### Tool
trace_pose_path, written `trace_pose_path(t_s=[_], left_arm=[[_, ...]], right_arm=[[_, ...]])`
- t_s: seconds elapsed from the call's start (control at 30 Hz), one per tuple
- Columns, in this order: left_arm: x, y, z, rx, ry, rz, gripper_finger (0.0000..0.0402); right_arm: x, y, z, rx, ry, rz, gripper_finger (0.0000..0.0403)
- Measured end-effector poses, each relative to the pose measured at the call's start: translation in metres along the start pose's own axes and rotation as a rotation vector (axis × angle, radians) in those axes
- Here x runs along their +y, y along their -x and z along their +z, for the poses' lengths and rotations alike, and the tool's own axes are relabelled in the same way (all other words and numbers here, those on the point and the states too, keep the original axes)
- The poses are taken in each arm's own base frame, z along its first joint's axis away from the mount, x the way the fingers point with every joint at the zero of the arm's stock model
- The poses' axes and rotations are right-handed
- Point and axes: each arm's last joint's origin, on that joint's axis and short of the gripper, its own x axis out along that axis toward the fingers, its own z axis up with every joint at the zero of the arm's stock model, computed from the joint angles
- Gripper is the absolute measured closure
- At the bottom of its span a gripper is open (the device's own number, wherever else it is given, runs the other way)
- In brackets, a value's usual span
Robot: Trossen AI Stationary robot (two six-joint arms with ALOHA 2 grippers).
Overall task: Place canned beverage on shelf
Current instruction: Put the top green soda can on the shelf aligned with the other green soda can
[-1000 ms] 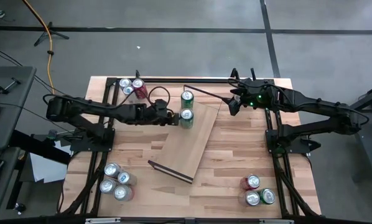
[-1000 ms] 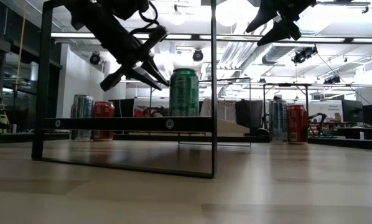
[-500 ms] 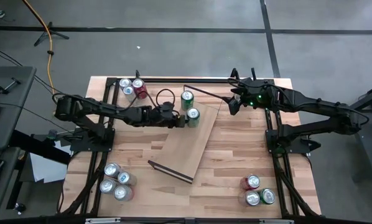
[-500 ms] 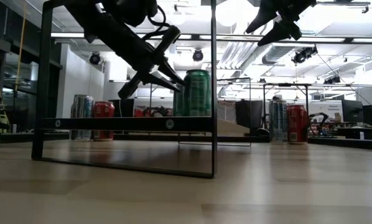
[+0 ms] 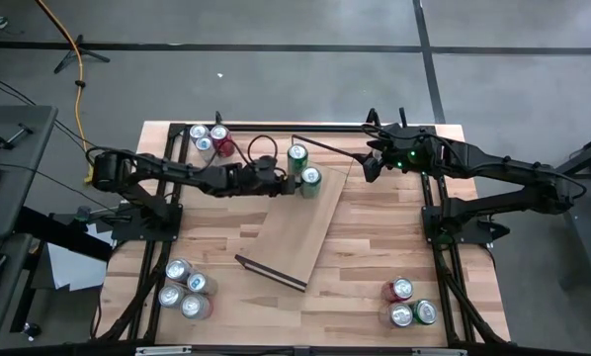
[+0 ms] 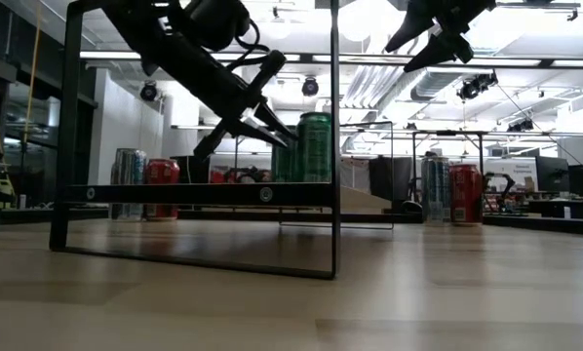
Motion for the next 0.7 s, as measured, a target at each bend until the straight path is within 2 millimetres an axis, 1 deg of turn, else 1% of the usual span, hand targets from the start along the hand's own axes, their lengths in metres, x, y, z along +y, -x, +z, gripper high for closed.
trace_pose_path(t_s=[0.2,0.3,0.37,0.47,0.57,0.63,0.7], left_arm=[[-0.001,-0.001,0.007,-0.027,0.006,-0.026,0.0401],[0.001,-0.001,0.010,-0.036,-0.025,-0.022,0.0401],[0.000,0.004,0.017,-0.048,-0.052,-0.022,0.0401],[-0.008,0.020,0.030,-0.091,-0.121,-0.069,0.0401],[-0.010,0.041,0.043,-0.125,-0.216,-0.065,0.0401],[-0.013,0.059,0.054,-0.164,-0.275,-0.077,0.0401],[-0.017,0.077,0.063,-0.215,-0.334,-0.104,0.0401]], right_arm=[[0.001,0.000,0.001,-0.011,-0.009,0.006,0.0116],[0.001,0.000,0.002,-0.013,-0.065,0.025,0.0116],[0.002,0.000,0.000,0.031,-0.119,0.070,0.0116],[0.006,0.001,-0.009,0.155,-0.173,0.145,0.0116],[0.013,0.000,-0.021,0.272,-0.216,0.147,0.0124],[0.021,-0.004,-0.028,0.329,-0.242,0.149,0.0148],[0.032,-0.011,-0.035,0.379,-0.256,0.160,0.0194]])
